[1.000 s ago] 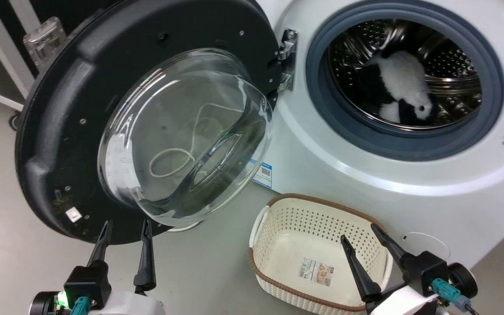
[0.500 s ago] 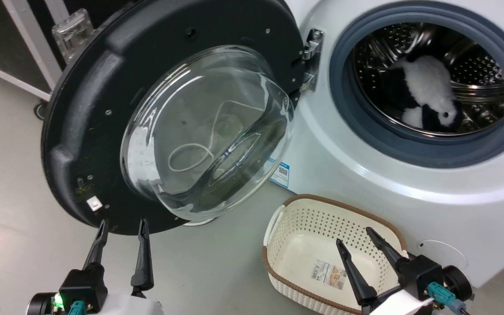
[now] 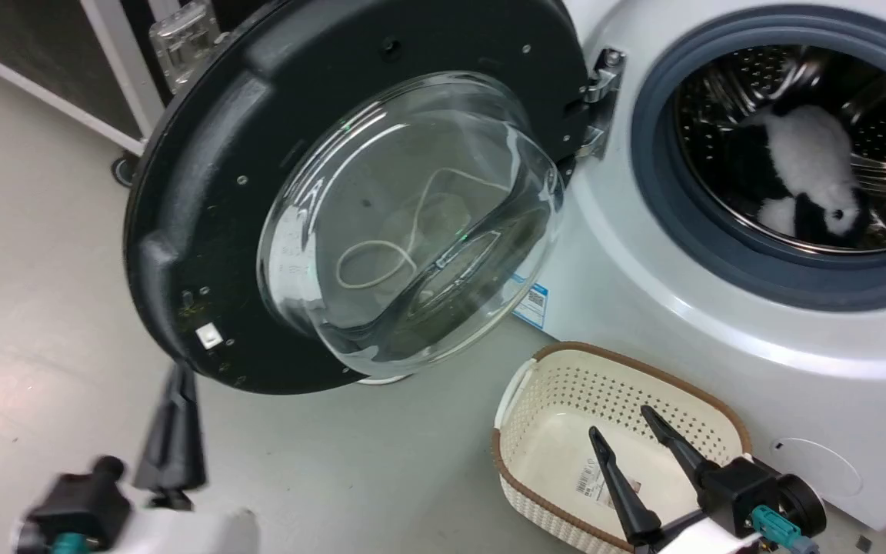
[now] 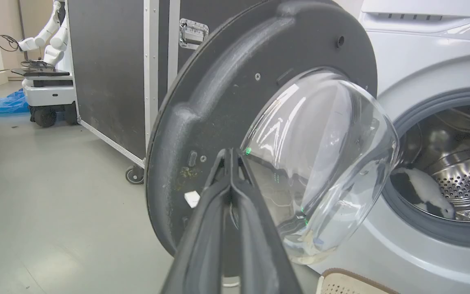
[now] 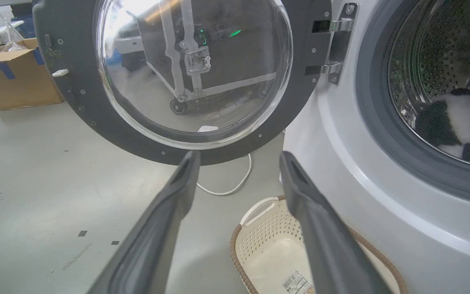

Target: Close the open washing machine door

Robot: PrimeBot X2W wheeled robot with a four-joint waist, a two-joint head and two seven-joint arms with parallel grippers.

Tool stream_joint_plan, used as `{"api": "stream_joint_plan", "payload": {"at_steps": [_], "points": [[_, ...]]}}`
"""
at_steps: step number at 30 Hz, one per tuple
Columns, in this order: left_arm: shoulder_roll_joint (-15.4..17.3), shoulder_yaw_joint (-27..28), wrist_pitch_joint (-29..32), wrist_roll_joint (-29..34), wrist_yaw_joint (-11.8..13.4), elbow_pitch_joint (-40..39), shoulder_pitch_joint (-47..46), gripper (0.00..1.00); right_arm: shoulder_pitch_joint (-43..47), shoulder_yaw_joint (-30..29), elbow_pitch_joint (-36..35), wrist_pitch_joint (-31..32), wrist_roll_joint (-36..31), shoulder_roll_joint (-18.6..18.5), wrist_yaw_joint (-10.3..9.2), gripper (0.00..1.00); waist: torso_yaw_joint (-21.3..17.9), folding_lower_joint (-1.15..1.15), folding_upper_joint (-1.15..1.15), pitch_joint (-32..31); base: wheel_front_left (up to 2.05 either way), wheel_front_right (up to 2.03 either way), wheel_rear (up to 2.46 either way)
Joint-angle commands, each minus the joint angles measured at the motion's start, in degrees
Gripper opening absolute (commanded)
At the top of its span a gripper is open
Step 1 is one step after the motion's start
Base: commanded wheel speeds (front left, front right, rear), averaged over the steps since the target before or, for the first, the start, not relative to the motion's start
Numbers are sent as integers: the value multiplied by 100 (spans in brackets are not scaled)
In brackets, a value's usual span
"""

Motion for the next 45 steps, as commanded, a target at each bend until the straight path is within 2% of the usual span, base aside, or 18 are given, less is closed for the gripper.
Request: {"api": "stream_joint_plan", "payload": {"at_steps": [1, 4, 7, 10, 13, 15, 17, 21, 25, 27, 28, 29, 30, 32, 35, 36, 40, 45], "points": [[3, 147, -60, -82, -102, -111, -156, 0, 77, -8, 36, -60, 16, 17, 4, 100, 60, 0, 0, 28, 0, 0, 0], [73, 450, -96, -444, -280, -134, -475, 0, 150, -73, 37, -96, -8, 18, 4, 100, 123, 0, 0, 96, 0, 0, 0], [329, 661, -48, -993, -399, 48, -958, 0, 218, -150, -9, -132, -60, 19, 4, 100, 186, 0, 0, 184, 0, 0, 0], [627, 974, 351, -1788, -454, 325, -1566, 0, 224, -137, -50, -168, -132, 19, 4, 100, 134, 0, 0, 341, 0, 0, 0], [894, 1372, 1041, -2715, -463, 768, -2168, 0, 174, -103, -40, -204, -163, 11, 4, 100, 36, 0, 0, 472, 0, 0, 0], [1022, 1675, 1604, -3474, -383, 1185, -2580, 0, 140, -83, -24, -228, -157, 8, 4, 100, -31, 0, 0, 548, 0, 0, 0], [1264, 1863, 2143, -3971, -296, 1586, -2911, 0, 108, -65, 10, -252, -147, -2, 5, 100, -93, 0, 0, 621, 0, 0, 0], [1454, 2198, 3072, -4853, 119, 2337, -3486, 0, 65, -51, 47, -257, -121, -38, 5, 100, -236, 0, 0, 728, 0, 0, 0], [1583, 2321, 3869, -5369, 565, 2915, -3830, 0, 17, -49, 60, -257, -102, -87, 5, 100, -347, 0, 0, 821, 0, 0, 0], [1641, 2260, 4281, -5525, 673, 3099, -3913, 0, -9, -57, 60, -257, -101, -110, 5, 100, -383, 0, 0, 864, 0, 0, 0], [1641, 2260, 4281, -5525, 673, 3099, -3913, 0, -9, -57, 60, -257, -101, -110, 5, 100, -383, 0, 0, 864, 0, 0, 0], [1695, 2223, 4613, -5659, 718, 3205, -3954, 0, -37, -58, 63, -257, -104, -129, 5, 100, -413, 0, 0, 895, 0, 0, 0], [1695, 2223, 4613, -5659, 718, 3205, -3954, 0, -37, -58, 63, -257, -104, -129, 5, 100, -413, 0, 0, 895, 0, 0, 0], [1756, 2129, 5108, -5828, 666, 3242, -3894, 0, -73, -94, 76, -257, -99, -137, 5, 100, -454, 0, 0, 895, 0, 0, 0], [1775, 2091, 5427, -5958, 611, 3195, -3788, 0, -84, -110, 87, -257, -91, -132, 5, 100, -479, 0, 0, 861, 0, 0, 0], [1761, 2071, 5885, -6192, 519, 3060, -3574, 0, -59, -145, 114, -257, -64, -111, 5, 100, -491, 0, 0, 742, 0, 0, 0], [1541, 1964, 6677, -6622, 424, 2572, -3054, 0, 42, -235, 160, -257, -13, -60, 5, 100, -493, 0, 0, 411, 0, 0, 0], [1302, 1762, 7115, -6745, 428, 1977, -2446, 0, 141, -395, 177, -257, 8, -19, 5, 100, -540, 0, 0, 88, 0, 0, 0]]}}
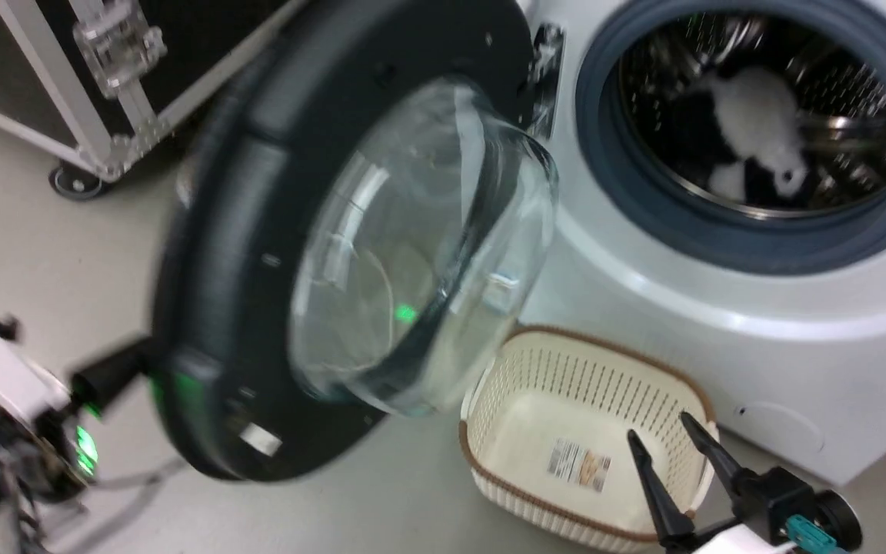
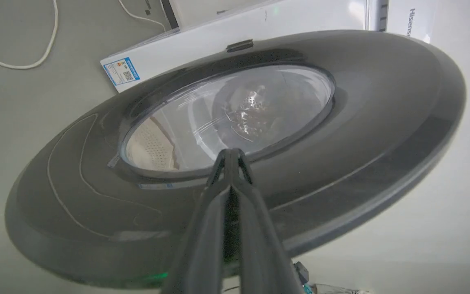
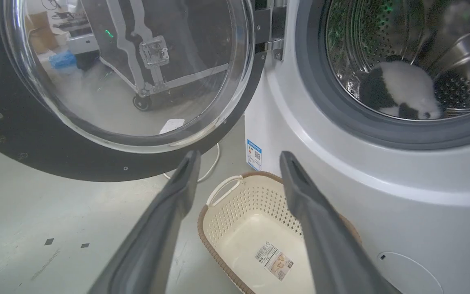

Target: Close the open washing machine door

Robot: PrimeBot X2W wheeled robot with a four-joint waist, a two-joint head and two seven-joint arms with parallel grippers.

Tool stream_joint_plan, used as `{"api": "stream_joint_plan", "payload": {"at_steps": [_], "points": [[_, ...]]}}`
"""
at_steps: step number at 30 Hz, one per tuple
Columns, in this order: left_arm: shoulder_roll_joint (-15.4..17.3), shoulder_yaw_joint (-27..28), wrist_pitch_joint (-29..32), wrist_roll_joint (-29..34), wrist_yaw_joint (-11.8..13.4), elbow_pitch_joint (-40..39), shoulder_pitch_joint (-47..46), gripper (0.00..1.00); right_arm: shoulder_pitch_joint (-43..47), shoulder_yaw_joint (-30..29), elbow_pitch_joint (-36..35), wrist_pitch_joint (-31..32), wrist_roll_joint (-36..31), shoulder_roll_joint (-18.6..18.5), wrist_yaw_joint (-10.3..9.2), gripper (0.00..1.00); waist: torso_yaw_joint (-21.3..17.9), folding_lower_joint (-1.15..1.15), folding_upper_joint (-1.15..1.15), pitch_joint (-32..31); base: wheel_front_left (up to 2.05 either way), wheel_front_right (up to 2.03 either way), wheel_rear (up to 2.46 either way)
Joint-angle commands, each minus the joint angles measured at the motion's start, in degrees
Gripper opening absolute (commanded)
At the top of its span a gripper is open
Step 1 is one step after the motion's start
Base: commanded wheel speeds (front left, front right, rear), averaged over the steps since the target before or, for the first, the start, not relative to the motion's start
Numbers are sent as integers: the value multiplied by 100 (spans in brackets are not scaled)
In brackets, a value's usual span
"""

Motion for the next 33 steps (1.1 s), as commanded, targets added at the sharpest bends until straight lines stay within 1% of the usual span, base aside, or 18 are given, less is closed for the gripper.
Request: {"api": "stream_joint_plan", "payload": {"at_steps": [1, 6, 10, 13, 16, 18, 19, 21, 26, 29, 31, 32, 33], "points": [[-116, -66, 91, -51, -12, -171, 235, 0, 84, -68, -1, -25, 51, 24, 5, 100, -52, 0, 0, -213, 0, 0, 0], [-654, -404, 318, -97, 73, -1012, 1072, 0, 199, -380, -31, -25, 37, 48, 5, 100, -226, 0, 0, -503, 0, 0, 0], [-1060, -746, 336, -92, 67, -1547, 1697, 0, 247, -651, -69, -25, 14, 54, 5, 100, -447, 0, 0, -585, 0, 0, 0], [-1249, -1073, 191, -190, 37, -1767, 2068, 0, 257, -785, -87, -24, -18, 56, 5, 100, -671, 0, 0, -584, 0, 0, 0], [-1317, -1501, -83, -382, 1, -1866, 2360, 0, 249, -905, -126, 18, -65, 56, 5, 100, -951, 0, 0, -538, 0, 0, 0], [-1327, -1864, -370, -638, -55, -1832, 2491, 0, 240, -1001, -175, 66, -88, 57, 5, 100, -1169, 0, 0, -480, 0, 0, 0], [-1329, -2459, -937, -1048, -175, -1704, 2546, 0, 219, -1131, -265, 161, -118, 57, 5, 100, -1546, 0, 0, -344, 0, 0, 0], [-1330, -2821, -1312, -1208, -277, -1608, 2475, 0, 175, -1205, -332, 214, -136, 57, 5, 100, -1827, 0, 0, -189, 0, 0, 0], [-1331, -3494, -2323, -1743, -536, -1261, 2012, 0, 58, -1309, -484, 292, -175, 57, 5, 100, -2538, 0, 0, 217, 0, 0, 0], [-1331, -3812, -2868, -1923, -664, -1025, 1606, 0, 0, -1368, -527, 292, -131, 57, 5, 100, -2917, 0, 0, 465, 0, 0, 0], [-1331, -4007, -3176, -2022, -727, -848, 1289, 0, -25, -1384, -515, 277, -90, 57, 5, 100, -3129, 0, 0, 598, 0, 0, 0], [-1331, -4224, -3652, -2222, -803, -578, 791, 0, -59, -1376, -467, 244, -25, 57, 5, 100, -3415, 0, 0, 767, 0, 0, 0], [-1332, -4286, -3824, -2326, -820, -476, 613, 0, -74, -1374, -444, 230, 2, 57, 5, 100, -3493, 0, 0, 817, 0, 0, 0]]}}
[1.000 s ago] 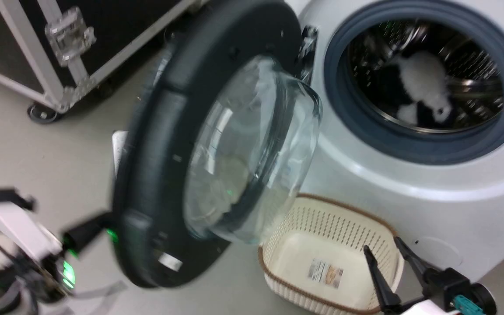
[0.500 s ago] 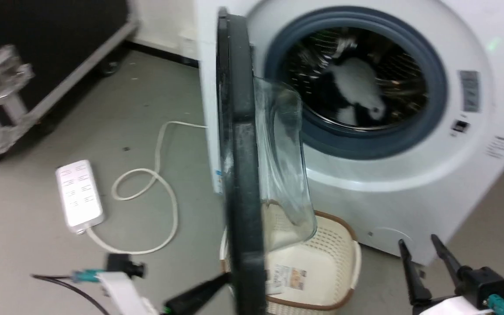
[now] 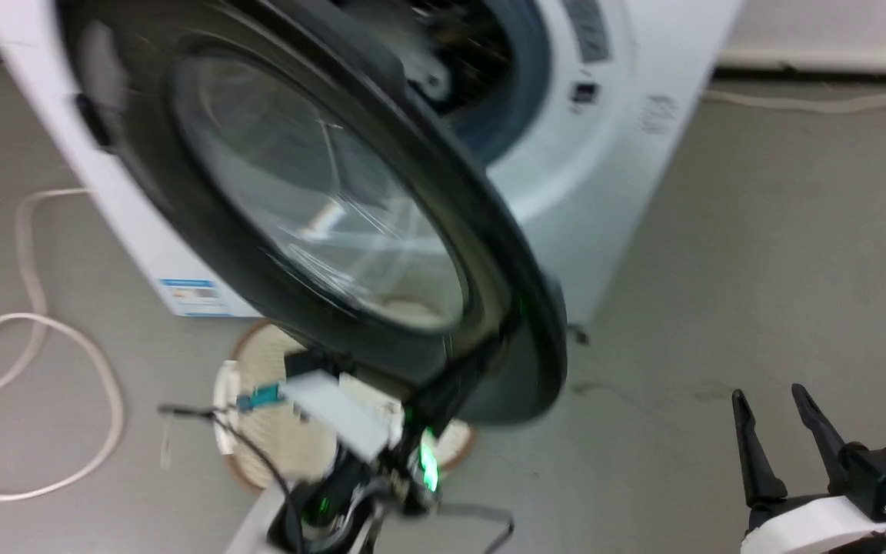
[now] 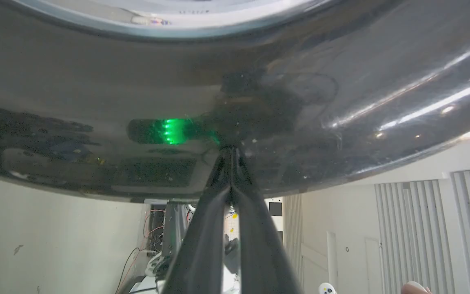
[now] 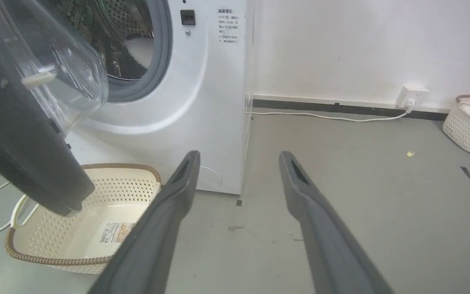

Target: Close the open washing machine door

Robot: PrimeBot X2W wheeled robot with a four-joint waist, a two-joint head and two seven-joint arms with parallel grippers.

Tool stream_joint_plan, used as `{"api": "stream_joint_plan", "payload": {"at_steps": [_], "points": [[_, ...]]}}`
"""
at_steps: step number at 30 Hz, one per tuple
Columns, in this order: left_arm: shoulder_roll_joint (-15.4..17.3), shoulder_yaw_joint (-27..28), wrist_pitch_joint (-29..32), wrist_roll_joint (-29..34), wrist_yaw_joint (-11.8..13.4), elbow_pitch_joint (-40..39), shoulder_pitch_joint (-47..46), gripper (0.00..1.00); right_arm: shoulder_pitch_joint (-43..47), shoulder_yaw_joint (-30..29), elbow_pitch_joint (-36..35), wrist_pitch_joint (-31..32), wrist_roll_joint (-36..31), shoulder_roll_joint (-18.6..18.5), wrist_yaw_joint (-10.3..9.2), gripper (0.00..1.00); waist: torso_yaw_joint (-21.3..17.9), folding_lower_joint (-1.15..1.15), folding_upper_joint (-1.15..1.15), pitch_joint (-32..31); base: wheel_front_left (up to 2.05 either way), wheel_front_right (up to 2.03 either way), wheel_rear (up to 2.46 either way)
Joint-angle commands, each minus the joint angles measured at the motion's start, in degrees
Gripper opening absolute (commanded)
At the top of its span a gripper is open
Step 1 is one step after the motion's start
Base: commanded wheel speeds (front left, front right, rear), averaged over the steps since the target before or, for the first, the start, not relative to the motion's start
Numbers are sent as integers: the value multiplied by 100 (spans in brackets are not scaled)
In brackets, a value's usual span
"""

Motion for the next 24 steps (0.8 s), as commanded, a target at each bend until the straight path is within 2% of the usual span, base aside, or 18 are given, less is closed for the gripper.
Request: {"api": "stream_joint_plan", "payload": {"at_steps": [1, 8, 13, 15, 18, 19, 20, 24], "points": [[-3, -100, -225, -143, -55, 139, -310, 0, -103, 6, 41, -53, 68, 5, 5, 100, -490, -1, -1, 420, 0, 0, 0], [-3, -628, -1257, -724, -173, 1002, -1514, 0, -221, 158, 265, -165, 207, 5, 5, 100, -749, -1, -1, 528, 0, 0, 0], [-4, -872, -1664, -1016, -214, 1400, -1846, 0, -233, 206, 382, -216, 251, 5, 5, 100, -672, -1, -1, 371, 0, 0, 0], [-4, -904, -1705, -931, -216, 1337, -1782, 0, -201, 220, 395, -235, 249, 5, 5, 100, -564, -1, -1, 257, 0, 0, 0], [61, -928, -1771, -434, -218, 1145, -1468, 0, -97, 219, 373, -256, 217, 5, 5, 100, -349, -1, -1, 16, 0, 0, 0], [126, -953, -1814, -211, -218, 1015, -1317, 42, -49, 217, 354, -261, 209, 5, 5, 100, -253, -1, -1, -88, 0, 0, 0], [211, -966, -1885, 1, -218, 865, -1138, 100, -4, 245, 329, -266, 203, 5, 5, 100, -185, -1, -1, -162, 0, 0, 0], [753, -1058, -2367, 980, -219, 237, -404, 100, 209, 348, 174, -279, 212, 5, 5, 100, 193, -1, -1, -494, 0, 0, 0]]}}
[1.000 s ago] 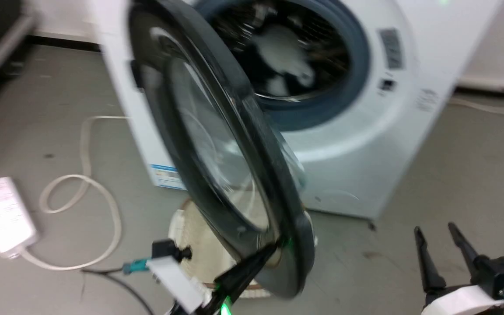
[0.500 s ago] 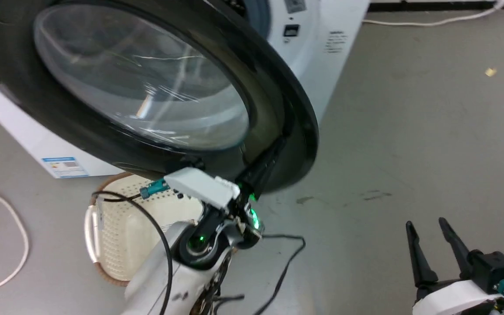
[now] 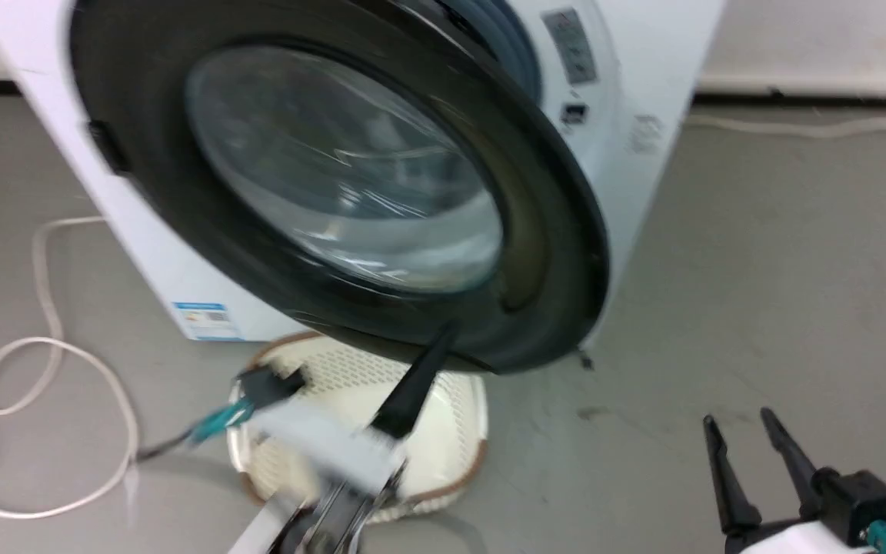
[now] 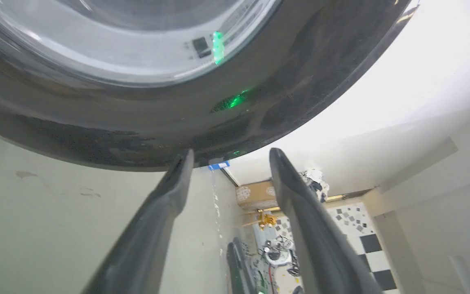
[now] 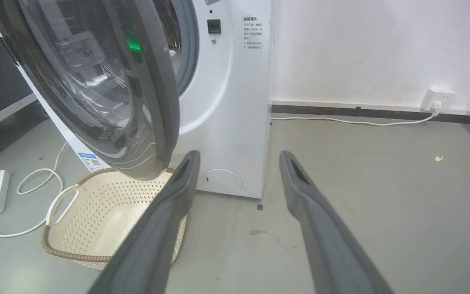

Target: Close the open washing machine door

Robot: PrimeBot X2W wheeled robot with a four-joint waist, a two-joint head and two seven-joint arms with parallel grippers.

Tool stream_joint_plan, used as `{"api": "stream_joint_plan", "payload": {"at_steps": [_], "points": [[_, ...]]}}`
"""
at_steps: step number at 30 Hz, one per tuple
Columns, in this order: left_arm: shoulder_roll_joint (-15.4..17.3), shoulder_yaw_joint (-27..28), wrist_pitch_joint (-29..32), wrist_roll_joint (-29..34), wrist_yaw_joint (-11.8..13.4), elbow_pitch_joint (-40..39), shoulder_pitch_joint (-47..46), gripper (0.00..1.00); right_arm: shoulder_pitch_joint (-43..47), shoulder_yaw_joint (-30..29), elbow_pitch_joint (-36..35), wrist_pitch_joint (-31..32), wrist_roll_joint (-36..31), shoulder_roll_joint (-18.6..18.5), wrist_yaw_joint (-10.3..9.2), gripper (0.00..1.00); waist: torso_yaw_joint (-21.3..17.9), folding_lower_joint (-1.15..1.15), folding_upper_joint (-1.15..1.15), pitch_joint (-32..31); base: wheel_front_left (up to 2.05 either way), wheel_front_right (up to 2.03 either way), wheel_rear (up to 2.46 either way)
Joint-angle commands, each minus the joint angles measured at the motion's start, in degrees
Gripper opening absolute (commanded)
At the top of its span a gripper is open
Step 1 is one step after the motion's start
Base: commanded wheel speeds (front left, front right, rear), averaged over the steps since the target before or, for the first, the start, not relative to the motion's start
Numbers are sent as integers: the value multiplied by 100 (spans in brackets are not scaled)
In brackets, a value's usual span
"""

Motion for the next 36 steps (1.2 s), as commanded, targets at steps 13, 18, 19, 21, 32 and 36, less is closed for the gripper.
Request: {"api": "stream_joint_plan", "payload": {"at_steps": [13, 18, 19, 21, 32, 36], "points": [[916, 1223, -1177, 4881, 703, -520, 1396, 100, 488, 316, -288, -49, 13, 5, 5, 100, 1241, 1, -1, -753, 0, 0, 0], [513, 1673, -1178, 6564, 1117, -861, 2031, 100, 545, 434, -262, -50, 14, 5, 5, 100, 1319, 1, -1, -781, 0, 0, 0], [458, 1718, -1178, 6811, 1142, -886, 2114, 100, 551, 441, -261, -51, 12, 5, 5, 100, 1332, 1, -1, -777, 0, 0, 0], [387, 1723, -1178, 7238, 1126, -874, 2226, 100, 563, 481, -251, -51, 33, 5, 5, 100, 1364, 1, -1, -765, 0, 0, 0], [-88, 2010, -1179, 7836, 742, -676, 2167, 100, 164, 965, -389, 75, -91, -120, 5, 0, 1707, 1, -1, -444, 0, 0, 0], [-221, 2100, -1179, 7942, 636, -673, 1999, 100, -487, 1627, -464, 420, 87, -657, 5, 0, 1853, 1, -1, -65, 0, 0, 0]]}}
